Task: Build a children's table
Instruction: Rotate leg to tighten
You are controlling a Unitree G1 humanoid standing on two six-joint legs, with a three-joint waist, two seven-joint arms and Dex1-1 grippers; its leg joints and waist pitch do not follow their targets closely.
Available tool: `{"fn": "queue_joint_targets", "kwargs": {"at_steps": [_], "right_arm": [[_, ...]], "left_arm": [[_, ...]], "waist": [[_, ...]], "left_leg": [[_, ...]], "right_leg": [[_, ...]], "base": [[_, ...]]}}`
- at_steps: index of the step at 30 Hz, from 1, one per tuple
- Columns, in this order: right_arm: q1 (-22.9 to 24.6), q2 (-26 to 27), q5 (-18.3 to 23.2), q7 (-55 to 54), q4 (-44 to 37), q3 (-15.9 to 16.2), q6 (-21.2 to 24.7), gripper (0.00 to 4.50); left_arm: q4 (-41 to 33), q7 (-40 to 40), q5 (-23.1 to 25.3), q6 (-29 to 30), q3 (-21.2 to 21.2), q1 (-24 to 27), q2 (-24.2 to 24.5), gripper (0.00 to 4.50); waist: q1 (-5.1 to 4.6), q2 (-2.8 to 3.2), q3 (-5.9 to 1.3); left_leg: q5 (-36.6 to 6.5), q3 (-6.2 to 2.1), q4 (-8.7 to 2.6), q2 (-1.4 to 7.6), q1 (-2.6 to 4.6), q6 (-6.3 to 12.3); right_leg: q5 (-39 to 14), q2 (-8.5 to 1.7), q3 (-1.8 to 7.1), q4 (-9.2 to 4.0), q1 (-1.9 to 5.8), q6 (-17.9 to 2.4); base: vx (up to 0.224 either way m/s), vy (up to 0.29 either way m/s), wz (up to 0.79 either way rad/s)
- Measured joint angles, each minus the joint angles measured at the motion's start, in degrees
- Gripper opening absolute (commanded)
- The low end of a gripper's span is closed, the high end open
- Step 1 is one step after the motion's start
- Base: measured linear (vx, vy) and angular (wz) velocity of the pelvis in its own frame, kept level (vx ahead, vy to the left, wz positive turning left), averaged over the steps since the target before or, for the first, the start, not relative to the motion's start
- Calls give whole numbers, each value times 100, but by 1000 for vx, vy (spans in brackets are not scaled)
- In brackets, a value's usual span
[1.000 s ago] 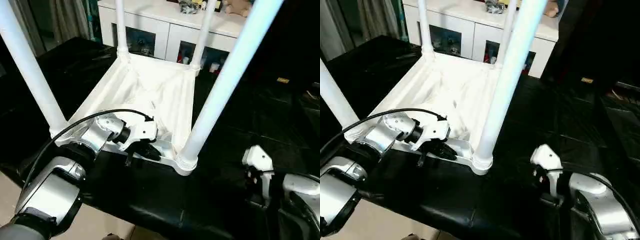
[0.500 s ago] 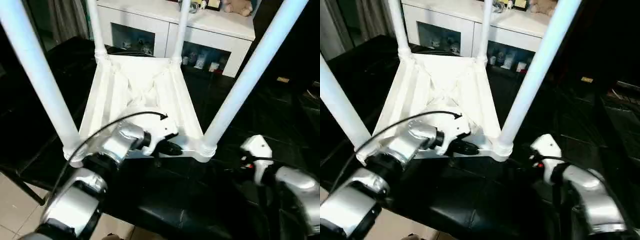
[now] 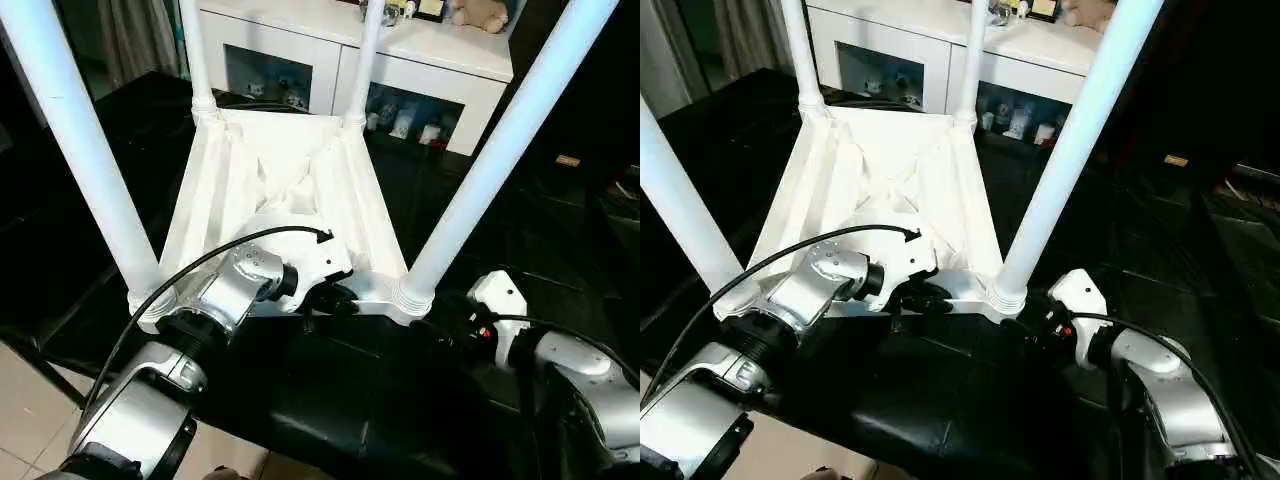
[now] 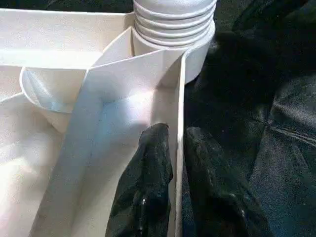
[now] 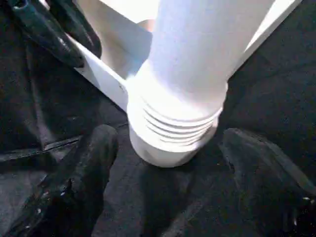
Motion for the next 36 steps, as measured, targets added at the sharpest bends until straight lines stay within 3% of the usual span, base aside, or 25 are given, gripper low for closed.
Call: {"fn": "queue_joint_targets", "kwargs": {"at_steps": [1,4,10,24,31,36], "right_arm": [[-5,-13,0,0,2,0,-9,377],[-54,-20,0,0,51,-3,-86,377],[-286,131,-12,-48,404,3,-280,377],[-834,615,-20,-8,1172,175,-805,377],[-888,615,-16,25,1350,174,-851,307],[-893,616,15,89,1437,171,-967,281]], "left_arm": [[0,-25,0,10,0,-1,1,50],[50,-82,-3,15,-3,-48,-2,50],[234,-201,-8,19,-1,-165,-43,6],[267,-301,-9,44,12,-182,-59,6],[251,-320,-9,75,25,-180,-43,0],[251,-334,-10,75,26,-180,-42,0]], "waist": [[2,0,0],[1,0,0],[1,2,-1],[6,3,-4],[3,3,-4],[3,3,-4]], "left_leg": [[0,0,0,0,0,0],[0,0,-3,0,-1,0],[0,0,-4,-1,-2,0],[-1,3,-14,-1,-2,1],[-1,3,-20,-1,-2,1],[-1,4,-25,-1,-2,1]], "right_leg": [[0,0,0,0,0,1],[-1,0,-1,-2,-2,1],[-1,0,-1,-3,-1,1],[0,0,-4,-15,1,-1],[0,0,-5,-22,2,-1],[0,0,-5,-28,3,-1]], "base": [[0,0,0],[0,0,0],[0,0,0],[0,0,0],[0,0,0],[0,0,0]]}}
